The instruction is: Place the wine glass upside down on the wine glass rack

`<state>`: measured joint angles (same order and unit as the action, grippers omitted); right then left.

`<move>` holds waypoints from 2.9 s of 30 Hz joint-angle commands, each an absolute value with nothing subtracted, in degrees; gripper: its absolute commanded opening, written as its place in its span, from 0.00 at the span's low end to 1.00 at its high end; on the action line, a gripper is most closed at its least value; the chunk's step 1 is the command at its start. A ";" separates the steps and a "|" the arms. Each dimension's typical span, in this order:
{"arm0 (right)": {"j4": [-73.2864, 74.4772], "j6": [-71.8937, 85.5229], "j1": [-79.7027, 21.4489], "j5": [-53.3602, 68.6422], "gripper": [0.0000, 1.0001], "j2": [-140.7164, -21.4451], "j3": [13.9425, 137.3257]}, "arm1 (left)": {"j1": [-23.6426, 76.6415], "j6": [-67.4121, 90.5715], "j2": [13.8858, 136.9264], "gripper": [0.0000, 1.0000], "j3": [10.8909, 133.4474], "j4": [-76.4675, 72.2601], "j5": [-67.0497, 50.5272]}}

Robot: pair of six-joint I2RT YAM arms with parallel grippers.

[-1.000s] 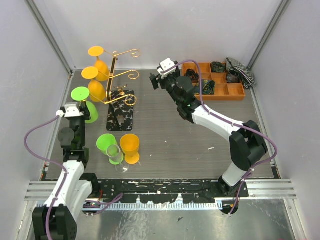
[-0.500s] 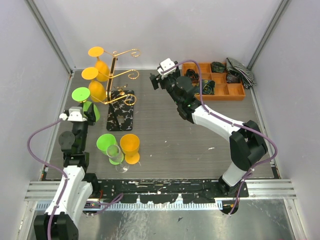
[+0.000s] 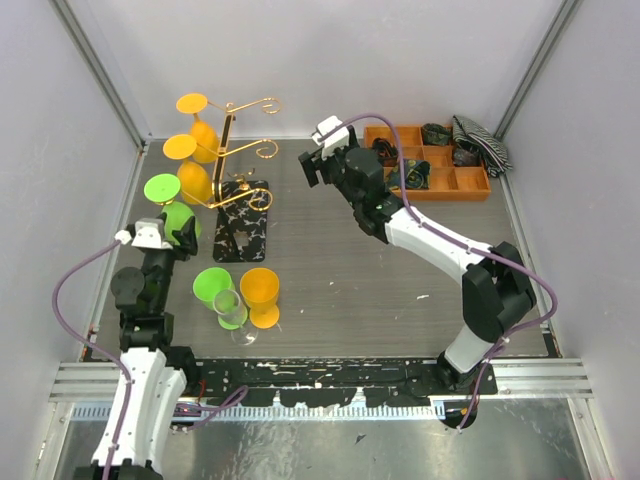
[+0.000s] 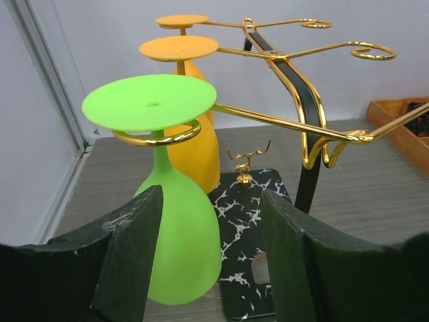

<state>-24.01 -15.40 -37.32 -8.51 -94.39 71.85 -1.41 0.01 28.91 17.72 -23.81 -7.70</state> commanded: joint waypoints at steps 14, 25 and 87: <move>5.42 -4.56 -37.04 -8.51 0.88 -86.35 82.25 | -1.59 0.75 26.85 0.72 44.31 31.71 -8.68; 6.58 -2.39 -37.10 -7.29 0.89 -88.08 85.55 | -1.58 8.74 32.27 0.72 55.28 45.74 -13.36; 6.65 -3.32 -37.09 -12.04 0.90 -86.31 83.38 | 14.41 16.82 63.62 0.66 66.35 68.72 3.78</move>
<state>8.88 -2.59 -37.28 -11.16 -88.51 83.00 14.04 16.40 62.02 66.85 68.95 5.41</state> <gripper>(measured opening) 0.898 0.667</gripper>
